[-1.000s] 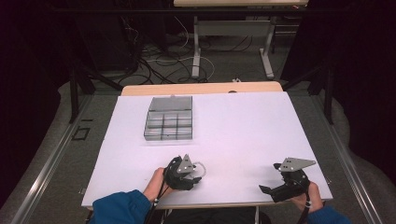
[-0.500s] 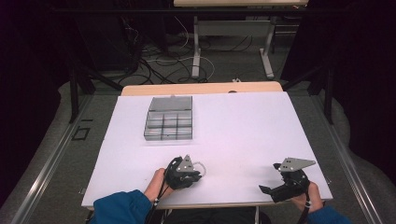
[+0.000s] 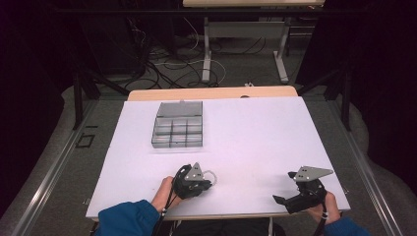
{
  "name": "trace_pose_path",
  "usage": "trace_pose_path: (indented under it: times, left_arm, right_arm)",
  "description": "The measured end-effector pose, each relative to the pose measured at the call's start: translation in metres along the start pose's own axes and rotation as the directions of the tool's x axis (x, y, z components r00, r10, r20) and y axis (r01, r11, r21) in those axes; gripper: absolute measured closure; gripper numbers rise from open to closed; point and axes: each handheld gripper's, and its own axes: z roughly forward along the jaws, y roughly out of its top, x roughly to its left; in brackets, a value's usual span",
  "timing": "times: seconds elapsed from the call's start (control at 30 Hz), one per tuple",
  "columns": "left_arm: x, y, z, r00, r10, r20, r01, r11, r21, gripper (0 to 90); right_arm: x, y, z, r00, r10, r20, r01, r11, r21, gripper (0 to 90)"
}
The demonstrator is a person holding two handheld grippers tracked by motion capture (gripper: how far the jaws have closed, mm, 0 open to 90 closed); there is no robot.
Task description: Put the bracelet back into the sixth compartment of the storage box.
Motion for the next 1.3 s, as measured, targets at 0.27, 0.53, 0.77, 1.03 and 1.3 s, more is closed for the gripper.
trace_pose_path:
  times: [0.27,0.53,0.77,1.03,1.3]
  left_arm:
    - [-0.001,0.003,-0.01,0.9992,-0.03,-0.028,0.028,0.9973,-0.068,85.4]
    - [0.001,0.005,-0.017,0.998,-0.037,-0.052,0.032,0.9949,-0.096,85.3]
    - [0.002,0.006,-0.023,0.9967,-0.048,-0.066,0.039,0.9916,-0.123,85.4]
    - [0.005,0.007,-0.03,0.995,-0.055,-0.084,0.041,0.987,-0.155,85.4]
    - [0.004,0.008,-0.035,0.9943,-0.05,-0.094,0.034,0.9861,-0.163,85.3]
  right_arm:
    - [0.0,0.0,0.0,1.0,0.0,0.002,0.0,1.0,0.0,0.3]
    - [0.0,0.0,0.0,1.0,0.0,0.002,0.0,1.0,0.001,0.3]
    - [0.0,0.0,0.0,1.0,-0.01,0.002,0.01,1.0,0.001,0.3]
    - [0.0,0.0,0.0,0.9999,-0.013,-0.002,0.013,1.0,0.006,0.3]
    - [0.0,0.0,0.0,1.0,-0.002,-0.001,0.002,1.0,0.009,0.3]
